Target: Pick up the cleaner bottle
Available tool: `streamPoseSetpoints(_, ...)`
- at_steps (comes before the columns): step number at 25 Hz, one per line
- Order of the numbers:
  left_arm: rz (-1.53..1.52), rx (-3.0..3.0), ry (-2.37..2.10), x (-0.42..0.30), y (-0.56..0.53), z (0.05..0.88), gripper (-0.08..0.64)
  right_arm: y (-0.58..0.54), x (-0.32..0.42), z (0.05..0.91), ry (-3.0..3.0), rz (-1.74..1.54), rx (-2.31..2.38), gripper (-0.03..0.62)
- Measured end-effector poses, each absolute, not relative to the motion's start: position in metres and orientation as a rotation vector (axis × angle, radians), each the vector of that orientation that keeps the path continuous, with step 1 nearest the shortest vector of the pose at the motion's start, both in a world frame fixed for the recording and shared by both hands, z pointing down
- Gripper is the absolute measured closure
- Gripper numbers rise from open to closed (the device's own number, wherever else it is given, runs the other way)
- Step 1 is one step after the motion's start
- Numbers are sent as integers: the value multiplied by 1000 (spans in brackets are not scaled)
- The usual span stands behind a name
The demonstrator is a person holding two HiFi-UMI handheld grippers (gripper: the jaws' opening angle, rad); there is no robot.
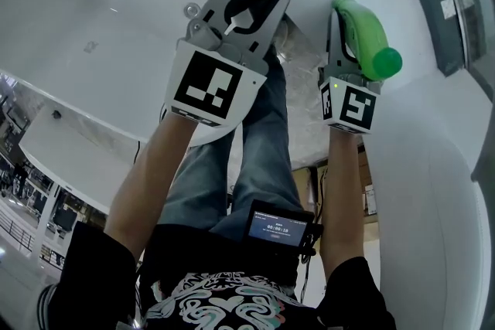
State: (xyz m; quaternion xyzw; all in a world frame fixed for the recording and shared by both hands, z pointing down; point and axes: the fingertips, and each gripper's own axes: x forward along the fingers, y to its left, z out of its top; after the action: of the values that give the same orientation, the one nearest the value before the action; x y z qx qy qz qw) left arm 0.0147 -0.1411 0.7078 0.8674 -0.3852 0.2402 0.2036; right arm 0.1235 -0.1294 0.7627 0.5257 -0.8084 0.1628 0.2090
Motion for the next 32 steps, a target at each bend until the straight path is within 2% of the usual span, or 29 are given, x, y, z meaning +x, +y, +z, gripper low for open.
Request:
streamPoseSetpoints(15, 673, 2446, -1063, 14, -136, 711, 546, -133, 121, 757, -2273, 339, 1428, 371)
streamPoseSetpoints(32, 673, 2454, -1036, 25, -139, 715, 546, -142, 139, 757, -2312, 597, 1515, 377)
